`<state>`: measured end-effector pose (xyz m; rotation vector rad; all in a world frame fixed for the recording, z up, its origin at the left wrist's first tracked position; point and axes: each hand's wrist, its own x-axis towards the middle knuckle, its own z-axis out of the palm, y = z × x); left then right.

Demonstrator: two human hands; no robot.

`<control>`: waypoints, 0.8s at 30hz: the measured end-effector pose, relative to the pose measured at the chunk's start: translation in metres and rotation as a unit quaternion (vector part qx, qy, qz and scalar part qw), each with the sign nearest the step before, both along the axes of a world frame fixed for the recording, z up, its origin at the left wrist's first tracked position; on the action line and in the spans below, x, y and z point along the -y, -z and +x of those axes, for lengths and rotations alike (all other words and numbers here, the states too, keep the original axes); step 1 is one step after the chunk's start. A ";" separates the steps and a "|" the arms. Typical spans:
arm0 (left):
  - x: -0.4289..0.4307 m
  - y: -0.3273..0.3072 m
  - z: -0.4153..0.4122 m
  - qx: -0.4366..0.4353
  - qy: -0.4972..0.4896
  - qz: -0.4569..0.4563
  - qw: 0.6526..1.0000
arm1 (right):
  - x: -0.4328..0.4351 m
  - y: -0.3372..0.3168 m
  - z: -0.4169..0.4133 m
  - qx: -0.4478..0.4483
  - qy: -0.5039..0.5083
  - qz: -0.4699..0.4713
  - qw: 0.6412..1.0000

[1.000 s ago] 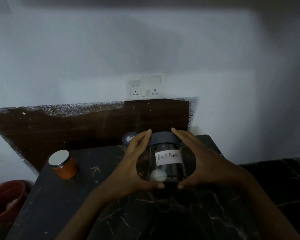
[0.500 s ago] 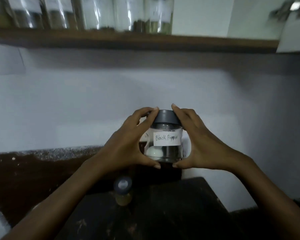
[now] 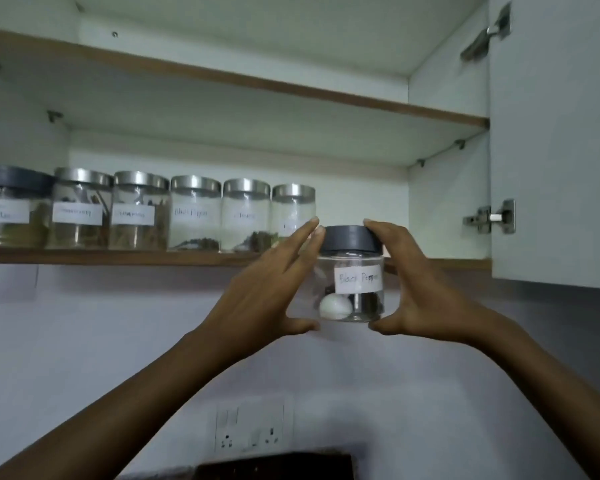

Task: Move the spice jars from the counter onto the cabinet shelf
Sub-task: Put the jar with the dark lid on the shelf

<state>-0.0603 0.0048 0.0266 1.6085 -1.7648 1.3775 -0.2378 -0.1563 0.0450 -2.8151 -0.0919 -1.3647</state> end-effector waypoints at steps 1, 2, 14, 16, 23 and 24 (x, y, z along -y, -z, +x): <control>0.003 -0.004 0.005 0.021 -0.025 -0.017 0.999 | 0.006 -0.007 -0.001 0.016 -0.003 0.001 1.000; 0.007 -0.007 0.013 0.029 -0.052 -0.030 0.998 | 0.013 -0.015 -0.001 0.030 -0.006 0.008 1.000; 0.038 0.018 0.091 -0.014 -0.222 -0.038 0.974 | 0.078 -0.055 0.054 0.054 0.003 0.072 0.996; 0.038 0.019 0.094 -0.015 -0.217 -0.034 0.976 | 0.084 -0.056 0.067 0.043 0.016 0.077 0.996; 0.040 0.021 0.097 -0.012 -0.216 -0.032 0.976 | 0.094 -0.060 0.093 0.012 0.029 0.145 0.989; 0.040 0.021 0.097 -0.010 -0.216 -0.031 0.976 | 0.093 -0.061 0.094 0.006 0.020 0.162 0.987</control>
